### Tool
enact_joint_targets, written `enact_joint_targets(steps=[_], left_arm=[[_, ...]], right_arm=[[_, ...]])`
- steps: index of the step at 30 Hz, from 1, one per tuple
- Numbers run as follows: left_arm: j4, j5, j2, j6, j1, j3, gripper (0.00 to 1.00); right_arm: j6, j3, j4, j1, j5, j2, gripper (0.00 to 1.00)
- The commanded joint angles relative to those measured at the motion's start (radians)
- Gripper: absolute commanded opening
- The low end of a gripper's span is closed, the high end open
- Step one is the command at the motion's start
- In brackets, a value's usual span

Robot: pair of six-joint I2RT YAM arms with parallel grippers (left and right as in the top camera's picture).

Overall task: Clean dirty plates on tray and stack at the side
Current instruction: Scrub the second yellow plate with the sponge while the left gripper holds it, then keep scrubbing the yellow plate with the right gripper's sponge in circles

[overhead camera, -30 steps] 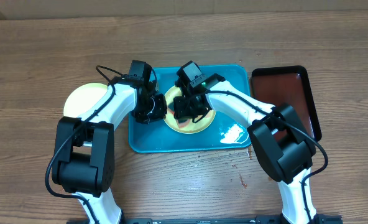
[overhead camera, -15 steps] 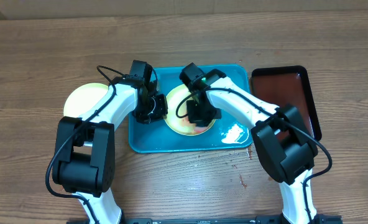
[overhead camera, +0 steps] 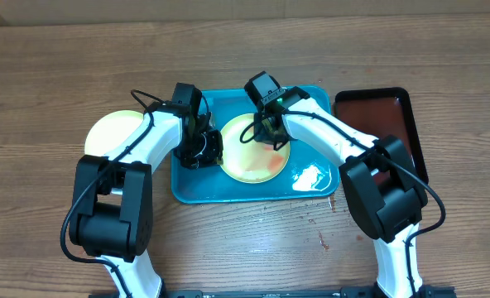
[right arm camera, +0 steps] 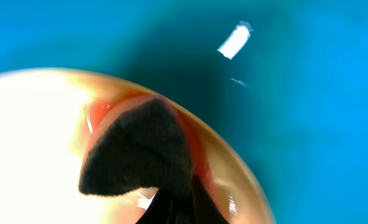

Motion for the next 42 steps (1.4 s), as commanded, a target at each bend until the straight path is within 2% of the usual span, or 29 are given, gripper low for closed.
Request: enact_joint_targets(steps=[1, 4, 12, 23, 30, 32, 42], left_arm=[[-0.014, 0.027, 0.008, 0.053, -0.008, 0.000, 0.04], [-0.016, 0.042, 0.008, 0.064, -0.008, 0.000, 0.04], [-0.014, 0.045, 0.008, 0.070, -0.008, 0.000, 0.04], [-0.013, 0.045, 0.008, 0.071, -0.008, 0.000, 0.04], [-0.013, 0.044, 0.008, 0.070, -0.007, 0.000, 0.04], [-0.013, 0.045, 0.008, 0.070, -0.007, 0.000, 0.04], [-0.005, 0.044, 0.008, 0.069, -0.007, 0.000, 0.04]], right_arm=[[-0.031, -0.005, 0.051, 0.000, -0.133, 0.027, 0.04], [-0.038, -0.005, 0.072, 0.004, -0.191, 0.063, 0.04], [-0.185, -0.005, 0.099, 0.020, -0.440, 0.138, 0.04], [-0.208, 0.005, 0.134, 0.092, -0.491, 0.138, 0.04], [-0.206, 0.021, 0.095, 0.064, -0.492, 0.137, 0.04], [-0.180, 0.040, 0.058, 0.040, -0.436, 0.135, 0.04], [-0.052, 0.095, -0.169, -0.049, 0.083, 0.074, 0.04]])
